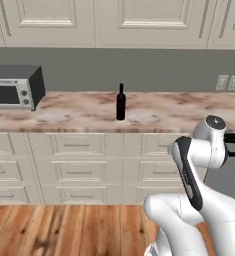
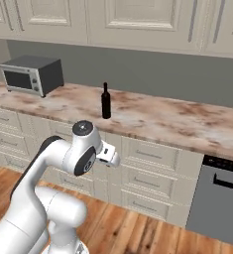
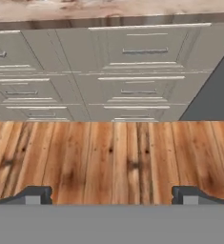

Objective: There is a wine glass and glass cup on the dining counter. Place the wine bottle next to the wine glass and the juice bottle next to the glass cup.

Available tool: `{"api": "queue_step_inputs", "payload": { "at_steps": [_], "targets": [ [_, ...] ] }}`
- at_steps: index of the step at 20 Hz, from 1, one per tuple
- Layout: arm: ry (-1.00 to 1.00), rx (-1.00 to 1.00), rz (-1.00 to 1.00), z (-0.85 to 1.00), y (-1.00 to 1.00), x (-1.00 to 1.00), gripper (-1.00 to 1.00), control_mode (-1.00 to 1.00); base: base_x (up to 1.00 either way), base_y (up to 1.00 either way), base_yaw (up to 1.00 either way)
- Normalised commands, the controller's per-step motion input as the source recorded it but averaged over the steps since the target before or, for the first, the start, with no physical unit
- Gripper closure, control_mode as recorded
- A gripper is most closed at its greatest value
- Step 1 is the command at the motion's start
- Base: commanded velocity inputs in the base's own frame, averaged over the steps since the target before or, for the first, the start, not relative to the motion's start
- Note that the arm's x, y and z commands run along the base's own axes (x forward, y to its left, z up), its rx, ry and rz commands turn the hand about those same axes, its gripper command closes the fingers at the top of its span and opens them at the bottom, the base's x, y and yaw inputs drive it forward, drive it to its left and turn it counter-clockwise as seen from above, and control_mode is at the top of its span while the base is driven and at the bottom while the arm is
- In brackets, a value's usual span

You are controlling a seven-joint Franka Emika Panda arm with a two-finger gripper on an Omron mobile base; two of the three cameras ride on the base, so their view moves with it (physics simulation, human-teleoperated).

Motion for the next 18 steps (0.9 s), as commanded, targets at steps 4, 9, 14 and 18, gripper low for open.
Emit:
{"api": "queue_step_inputs", "payload": {
  "at_steps": [4,9,14,18],
  "targets": [
    [0.00,0.00,0.00,0.00,0.00,0.00,-1.00,1.00,0.75,0.49,-0.09],
    [0.00,0.00,0.00,0.00,0.00,0.00,-1.00,1.00,0.82,0.22,-0.01],
    [0.00,0.00,0.00,0.00,0.00,0.00,-1.00,1.00,0.71,0.16,0.02],
    [0.00,0.00,0.00,0.00,0.00,0.00,-1.00,1.00,0.65,0.00,0.14]
  ]
}}
